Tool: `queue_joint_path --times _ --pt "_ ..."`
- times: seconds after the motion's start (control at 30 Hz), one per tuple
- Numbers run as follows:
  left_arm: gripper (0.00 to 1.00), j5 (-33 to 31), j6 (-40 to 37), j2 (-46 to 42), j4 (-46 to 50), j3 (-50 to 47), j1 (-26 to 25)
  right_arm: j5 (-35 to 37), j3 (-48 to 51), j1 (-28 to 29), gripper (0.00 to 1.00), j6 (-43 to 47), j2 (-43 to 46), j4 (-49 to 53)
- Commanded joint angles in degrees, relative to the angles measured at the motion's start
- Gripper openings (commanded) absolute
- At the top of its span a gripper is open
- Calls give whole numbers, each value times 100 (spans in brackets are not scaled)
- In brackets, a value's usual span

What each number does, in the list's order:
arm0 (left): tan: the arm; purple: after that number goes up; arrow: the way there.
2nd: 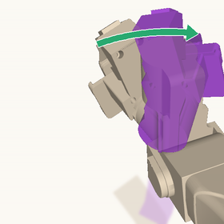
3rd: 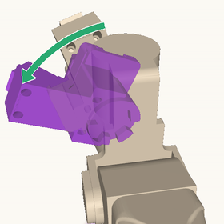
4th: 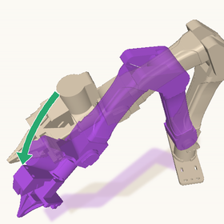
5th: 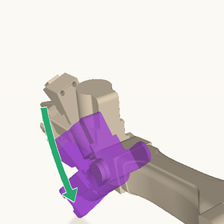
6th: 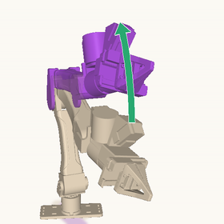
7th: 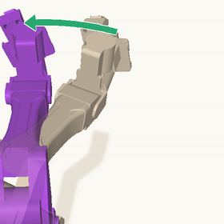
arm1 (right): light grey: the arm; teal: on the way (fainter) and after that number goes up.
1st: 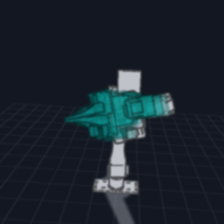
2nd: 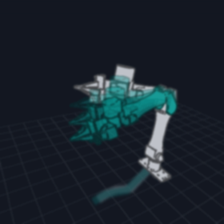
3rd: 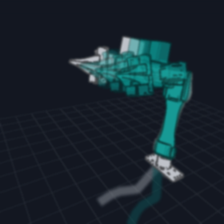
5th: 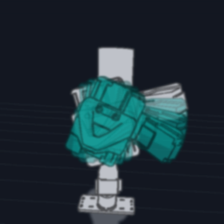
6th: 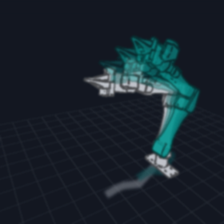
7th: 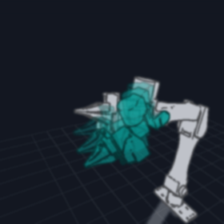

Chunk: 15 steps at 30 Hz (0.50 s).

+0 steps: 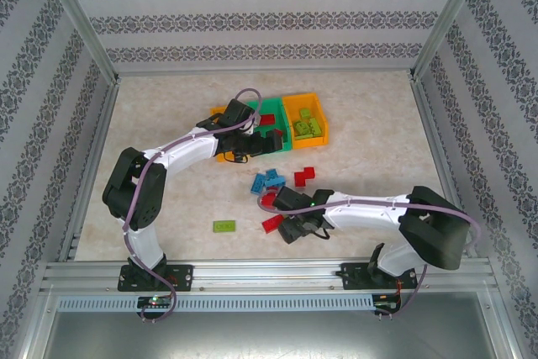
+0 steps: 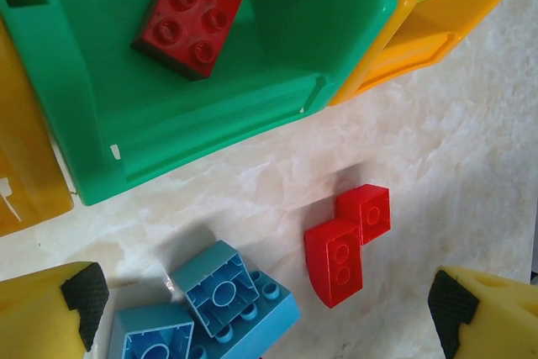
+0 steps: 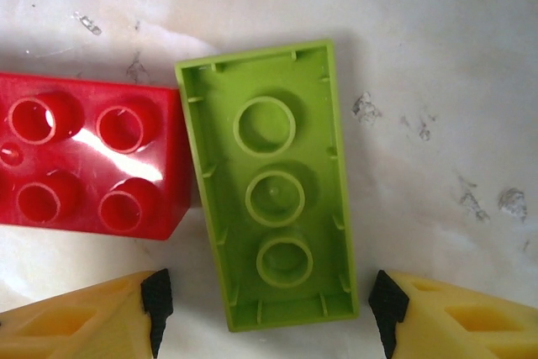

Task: Sort the legos into containers by color

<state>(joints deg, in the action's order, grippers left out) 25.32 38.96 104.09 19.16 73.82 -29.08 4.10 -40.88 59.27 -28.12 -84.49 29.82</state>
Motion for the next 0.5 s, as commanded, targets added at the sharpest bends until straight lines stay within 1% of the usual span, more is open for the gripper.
queue_joint_path --times 0.0,0.17,0.47 --pt "99 81 58 -196 -211 -61 112 440 -214 -53 68 212 -339 -91" --pt "99 104 98 -178 -277 -118 117 427 -297 -155 65 277 -588 -191" --pt "99 124 86 -179 -316 -183 131 295 -418 -481 58 442 -742 -475"
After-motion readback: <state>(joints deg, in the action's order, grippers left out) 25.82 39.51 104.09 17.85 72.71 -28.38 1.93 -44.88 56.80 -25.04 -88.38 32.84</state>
